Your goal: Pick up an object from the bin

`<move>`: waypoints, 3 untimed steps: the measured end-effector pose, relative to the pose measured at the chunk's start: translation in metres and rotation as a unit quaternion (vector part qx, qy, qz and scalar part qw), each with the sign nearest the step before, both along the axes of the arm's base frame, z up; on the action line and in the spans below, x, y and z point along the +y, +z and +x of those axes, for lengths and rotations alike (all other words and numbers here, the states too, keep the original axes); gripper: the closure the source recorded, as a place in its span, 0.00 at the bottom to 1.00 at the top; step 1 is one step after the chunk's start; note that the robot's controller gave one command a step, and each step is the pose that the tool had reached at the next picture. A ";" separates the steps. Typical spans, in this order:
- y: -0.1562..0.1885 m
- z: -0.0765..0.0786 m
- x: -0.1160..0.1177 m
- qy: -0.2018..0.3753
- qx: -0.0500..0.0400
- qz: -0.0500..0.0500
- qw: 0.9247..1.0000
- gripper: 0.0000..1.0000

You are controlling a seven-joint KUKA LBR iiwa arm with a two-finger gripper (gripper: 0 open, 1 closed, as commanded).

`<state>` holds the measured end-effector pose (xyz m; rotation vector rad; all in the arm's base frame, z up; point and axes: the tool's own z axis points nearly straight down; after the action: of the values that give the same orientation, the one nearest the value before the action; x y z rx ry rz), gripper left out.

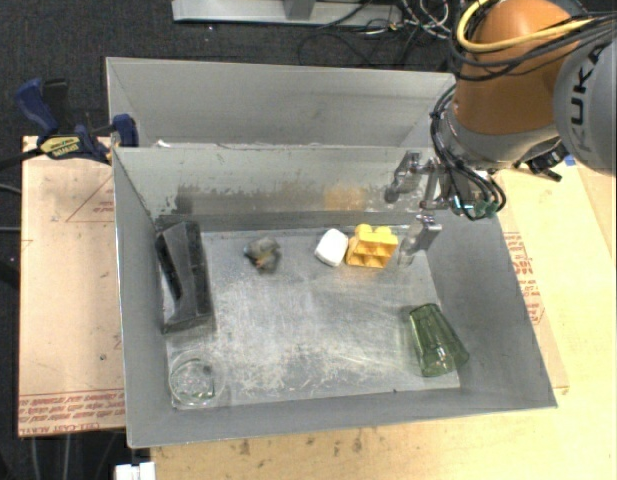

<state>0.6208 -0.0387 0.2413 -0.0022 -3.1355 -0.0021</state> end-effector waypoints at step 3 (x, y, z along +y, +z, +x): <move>-0.091 0.018 -0.022 -0.020 -0.002 0.000 1.000 0.00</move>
Offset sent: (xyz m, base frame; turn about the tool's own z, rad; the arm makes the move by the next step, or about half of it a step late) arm 0.0143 -0.0288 -0.1713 0.0729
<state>0.6388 -0.0606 0.1501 -0.0663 -3.1385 -0.0028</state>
